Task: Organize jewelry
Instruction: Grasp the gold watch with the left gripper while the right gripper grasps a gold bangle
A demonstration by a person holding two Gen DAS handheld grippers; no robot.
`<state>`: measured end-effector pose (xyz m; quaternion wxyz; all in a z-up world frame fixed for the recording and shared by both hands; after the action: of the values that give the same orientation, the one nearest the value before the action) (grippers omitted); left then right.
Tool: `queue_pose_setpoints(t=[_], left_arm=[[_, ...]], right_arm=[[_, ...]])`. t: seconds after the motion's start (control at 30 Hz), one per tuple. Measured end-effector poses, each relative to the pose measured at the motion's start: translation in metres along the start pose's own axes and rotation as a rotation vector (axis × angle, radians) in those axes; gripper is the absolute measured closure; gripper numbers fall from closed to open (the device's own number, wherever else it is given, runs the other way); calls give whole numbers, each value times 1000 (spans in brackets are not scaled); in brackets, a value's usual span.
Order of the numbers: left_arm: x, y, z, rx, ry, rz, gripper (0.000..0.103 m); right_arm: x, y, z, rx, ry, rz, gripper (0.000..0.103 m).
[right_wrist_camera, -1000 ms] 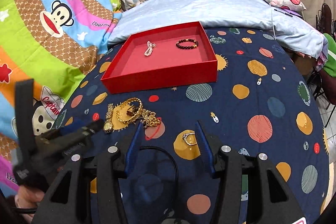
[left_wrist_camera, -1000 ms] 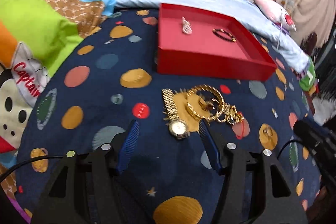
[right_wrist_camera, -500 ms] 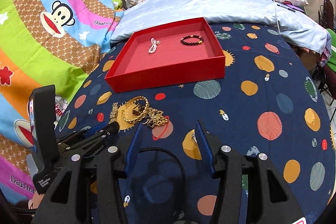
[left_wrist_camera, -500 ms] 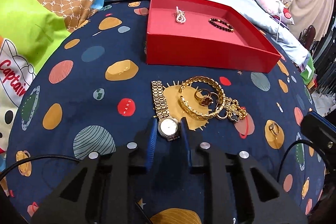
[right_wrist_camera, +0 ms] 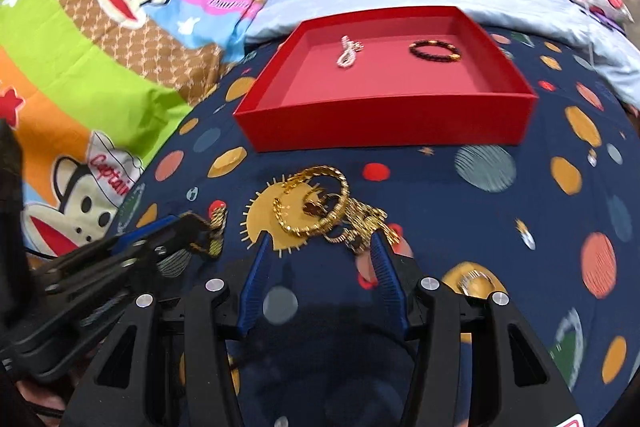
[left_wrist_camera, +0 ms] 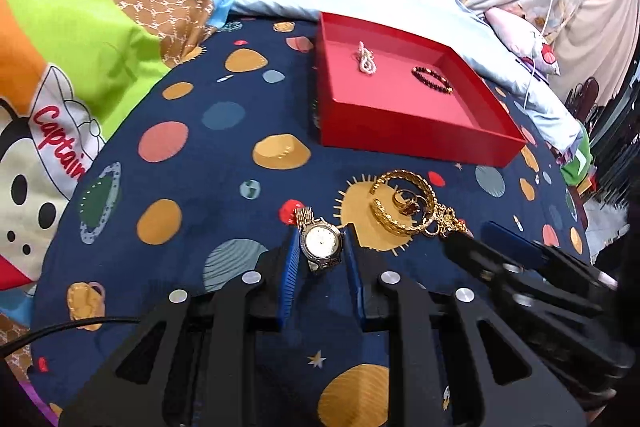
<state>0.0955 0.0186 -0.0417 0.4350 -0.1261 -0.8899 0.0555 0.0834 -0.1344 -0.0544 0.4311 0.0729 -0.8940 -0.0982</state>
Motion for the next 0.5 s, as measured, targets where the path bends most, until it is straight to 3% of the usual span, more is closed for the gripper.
queue_pose_setpoints(t=[0.37,0.5], left_arm=[[-2,11,1,27,13,11,81],[-5,11,2,28,18,14,81]], right_arm=[[-41,12,-13,103,55,16,52],[-46,17,-11,140,59,30,46]])
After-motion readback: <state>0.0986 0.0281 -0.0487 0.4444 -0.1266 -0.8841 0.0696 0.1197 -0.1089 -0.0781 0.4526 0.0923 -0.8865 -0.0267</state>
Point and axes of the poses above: each gripper's, at about its wrist camera, not at the fingertips, and x roughly against the way its jaws point, y to its left, z to its underside, the point moved 4 cm from there along -x, roughly the way its jaws point, and after that the axes turned 1 degree about -y, right-handed, at the moved point
